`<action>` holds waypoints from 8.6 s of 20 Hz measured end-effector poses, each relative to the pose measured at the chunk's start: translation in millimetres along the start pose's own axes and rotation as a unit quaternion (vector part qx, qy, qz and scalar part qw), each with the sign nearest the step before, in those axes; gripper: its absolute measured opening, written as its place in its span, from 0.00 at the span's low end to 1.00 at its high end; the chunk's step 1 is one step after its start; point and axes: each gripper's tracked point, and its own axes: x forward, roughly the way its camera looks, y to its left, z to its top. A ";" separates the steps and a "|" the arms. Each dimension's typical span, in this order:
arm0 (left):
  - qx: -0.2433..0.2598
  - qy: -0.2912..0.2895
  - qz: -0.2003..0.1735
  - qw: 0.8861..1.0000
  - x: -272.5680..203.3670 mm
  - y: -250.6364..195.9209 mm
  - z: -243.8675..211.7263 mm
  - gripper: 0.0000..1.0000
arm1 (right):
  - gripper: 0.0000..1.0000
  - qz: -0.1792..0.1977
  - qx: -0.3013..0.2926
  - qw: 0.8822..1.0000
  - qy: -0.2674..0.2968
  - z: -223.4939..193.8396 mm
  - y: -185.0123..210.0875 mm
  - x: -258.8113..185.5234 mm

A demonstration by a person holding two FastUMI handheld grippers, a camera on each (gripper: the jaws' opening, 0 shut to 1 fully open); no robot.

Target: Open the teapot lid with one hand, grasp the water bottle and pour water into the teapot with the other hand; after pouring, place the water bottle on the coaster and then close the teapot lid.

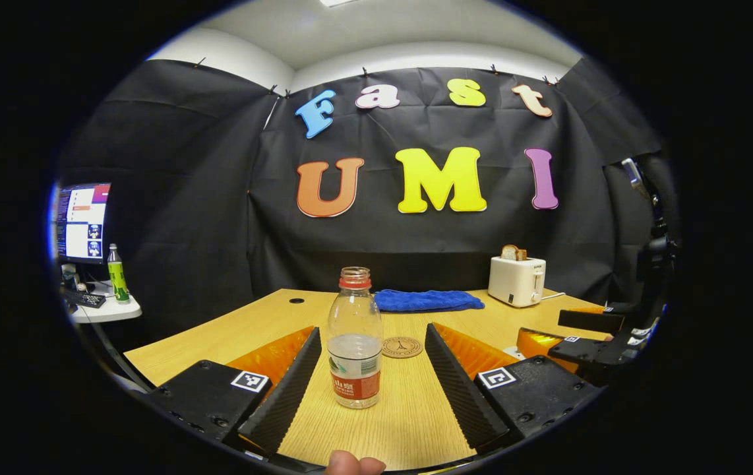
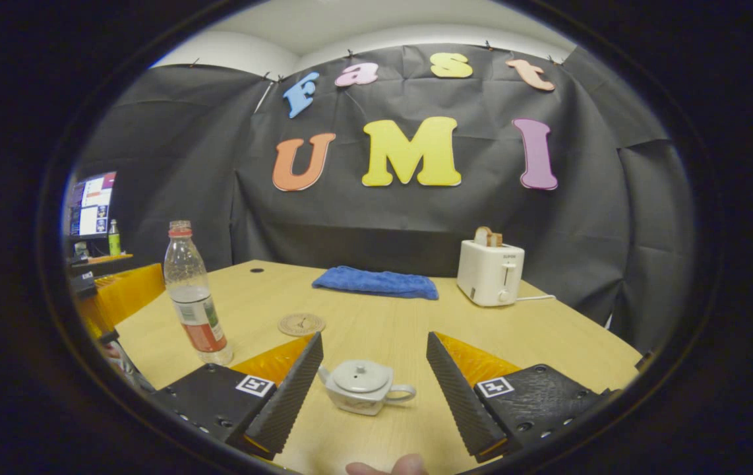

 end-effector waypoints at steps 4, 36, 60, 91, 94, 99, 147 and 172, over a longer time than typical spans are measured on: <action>-0.003 0.002 0.007 1.000 -0.6 9.3 -1.4 0.99 | 0.98 -0.001 -0.002 1.000 0.014 -13.7 4.9 19.4; -0.034 0.094 -0.018 0.995 38.9 14.8 -76.8 0.99 | 0.00 0.027 0.001 1.000 0.013 -3.8 9.8 41.2; 0.228 0.111 0.000 0.967 66.5 19.7 -54.8 0.76 | 0.00 0.013 -0.002 1.000 0.013 13.5 -59.8 5.6; 0.716 0.117 -0.067 0.684 69.9 -39.0 -56.0 0.74 | 0.00 -0.016 0.027 0.999 0.020 -17.4 -134.5 -12.7; 0.731 0.119 -0.072 0.668 70.2 -41.4 -55.0 0.74 | 0.00 -0.018 0.026 0.999 0.019 -17.7 -136.1 -12.7; 0.753 0.118 -0.073 0.644 69.1 -41.9 -53.9 0.74 | 0.00 -0.019 0.027 0.999 0.021 -20.2 -138.0 -11.9; 0.855 0.039 -0.046 0.515 86.1 -68.3 -16.6 0.74 | 0.00 -0.009 0.046 0.999 0.017 -22.7 -138.7 -11.9; 0.783 0.038 -0.071 0.617 89.6 -63.4 -44.5 0.74 | 0.00 0.010 0.064 0.998 0.016 -12.4 -129.0 -20.3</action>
